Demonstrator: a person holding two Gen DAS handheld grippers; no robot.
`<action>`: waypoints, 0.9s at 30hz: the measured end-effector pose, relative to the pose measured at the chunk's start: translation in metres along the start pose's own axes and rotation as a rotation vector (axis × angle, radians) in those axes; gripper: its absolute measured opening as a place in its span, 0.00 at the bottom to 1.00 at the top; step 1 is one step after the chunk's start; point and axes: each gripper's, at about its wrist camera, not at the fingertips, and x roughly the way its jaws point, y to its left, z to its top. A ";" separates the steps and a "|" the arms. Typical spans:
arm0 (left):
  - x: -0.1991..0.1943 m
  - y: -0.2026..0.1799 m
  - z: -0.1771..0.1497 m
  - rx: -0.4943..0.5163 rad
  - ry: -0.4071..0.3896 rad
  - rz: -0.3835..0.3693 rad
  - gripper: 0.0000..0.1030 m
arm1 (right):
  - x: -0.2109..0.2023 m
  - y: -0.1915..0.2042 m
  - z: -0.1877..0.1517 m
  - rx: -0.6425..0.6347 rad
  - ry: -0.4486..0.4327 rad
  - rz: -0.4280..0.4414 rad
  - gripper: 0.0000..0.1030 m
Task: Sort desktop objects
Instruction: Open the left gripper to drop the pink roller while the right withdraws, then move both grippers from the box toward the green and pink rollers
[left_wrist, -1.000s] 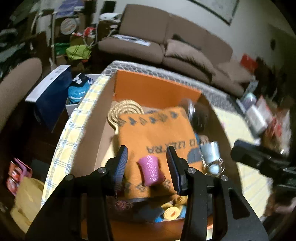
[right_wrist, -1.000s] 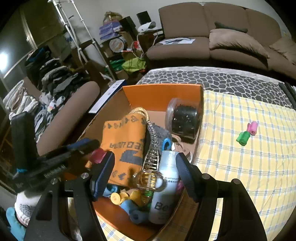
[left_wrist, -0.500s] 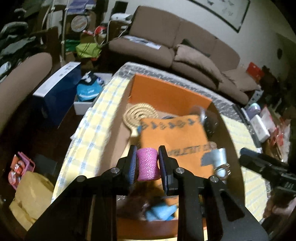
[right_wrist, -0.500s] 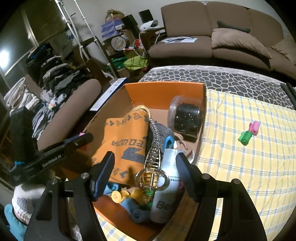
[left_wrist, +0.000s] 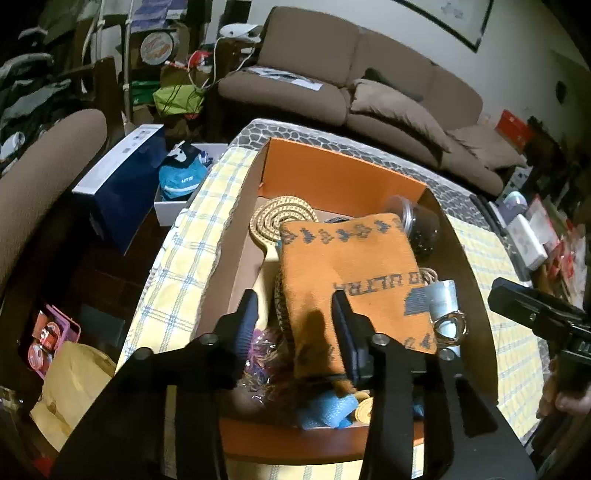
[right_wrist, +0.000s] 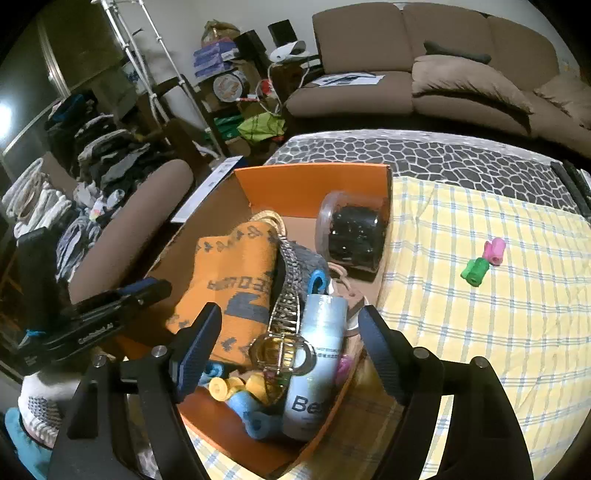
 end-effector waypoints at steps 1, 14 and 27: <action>-0.001 -0.002 0.000 0.005 -0.006 0.003 0.42 | 0.000 0.000 0.000 -0.002 0.001 -0.007 0.78; -0.013 -0.007 0.005 -0.025 -0.083 -0.005 0.93 | -0.006 -0.009 -0.001 -0.027 -0.030 -0.096 0.99; -0.010 -0.044 0.005 0.016 -0.092 -0.048 1.00 | -0.017 -0.033 -0.004 -0.006 -0.039 -0.138 1.00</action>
